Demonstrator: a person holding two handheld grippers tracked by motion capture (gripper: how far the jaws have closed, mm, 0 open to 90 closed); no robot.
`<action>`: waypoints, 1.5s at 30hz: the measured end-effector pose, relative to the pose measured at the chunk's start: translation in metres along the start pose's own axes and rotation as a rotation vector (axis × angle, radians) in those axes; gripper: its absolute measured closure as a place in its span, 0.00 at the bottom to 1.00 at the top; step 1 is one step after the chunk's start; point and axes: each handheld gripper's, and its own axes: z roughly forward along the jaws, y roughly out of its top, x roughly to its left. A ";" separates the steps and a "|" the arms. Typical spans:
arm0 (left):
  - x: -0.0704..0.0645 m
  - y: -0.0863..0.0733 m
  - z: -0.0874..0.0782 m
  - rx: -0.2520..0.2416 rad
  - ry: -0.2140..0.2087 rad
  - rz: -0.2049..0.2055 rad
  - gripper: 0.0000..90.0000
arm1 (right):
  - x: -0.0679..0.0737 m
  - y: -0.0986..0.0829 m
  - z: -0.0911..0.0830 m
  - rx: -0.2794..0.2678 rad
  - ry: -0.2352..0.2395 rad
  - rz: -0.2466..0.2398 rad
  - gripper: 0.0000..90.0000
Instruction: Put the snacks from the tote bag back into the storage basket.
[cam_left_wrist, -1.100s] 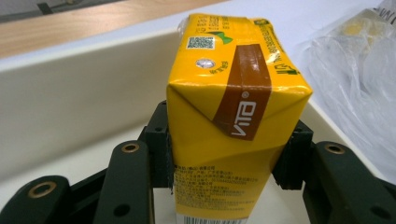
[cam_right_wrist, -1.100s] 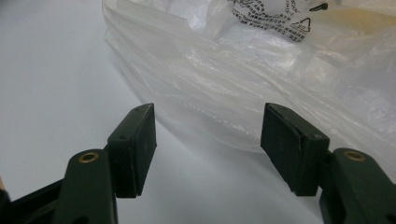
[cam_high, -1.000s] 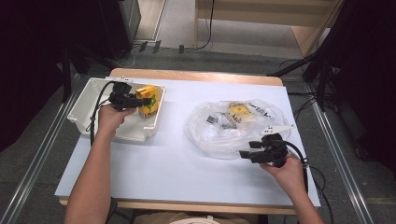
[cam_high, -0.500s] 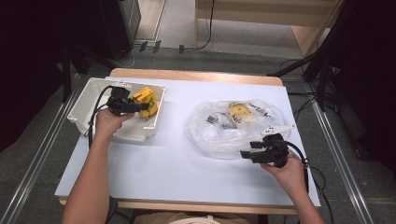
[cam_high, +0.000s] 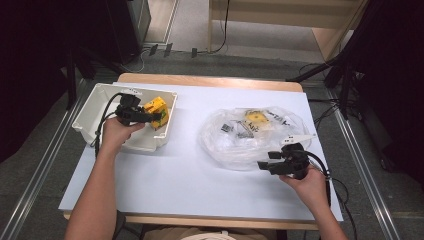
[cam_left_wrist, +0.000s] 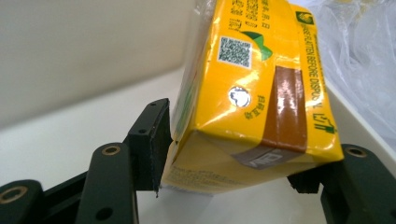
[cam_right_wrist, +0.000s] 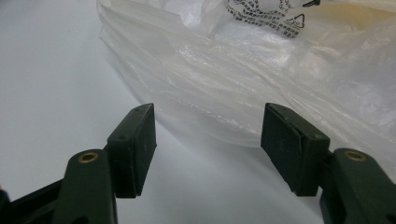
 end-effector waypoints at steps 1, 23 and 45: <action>0.000 -0.001 -0.001 -0.001 0.001 0.000 0.47 | 0.000 0.000 0.000 0.000 0.000 -0.001 0.41; -0.009 -0.015 -0.033 -0.016 0.018 -0.014 0.46 | 0.000 0.000 0.000 0.005 -0.002 -0.011 0.41; -0.034 -0.019 -0.046 -0.056 -0.048 0.046 0.90 | 0.001 0.000 0.001 0.006 0.004 -0.013 0.40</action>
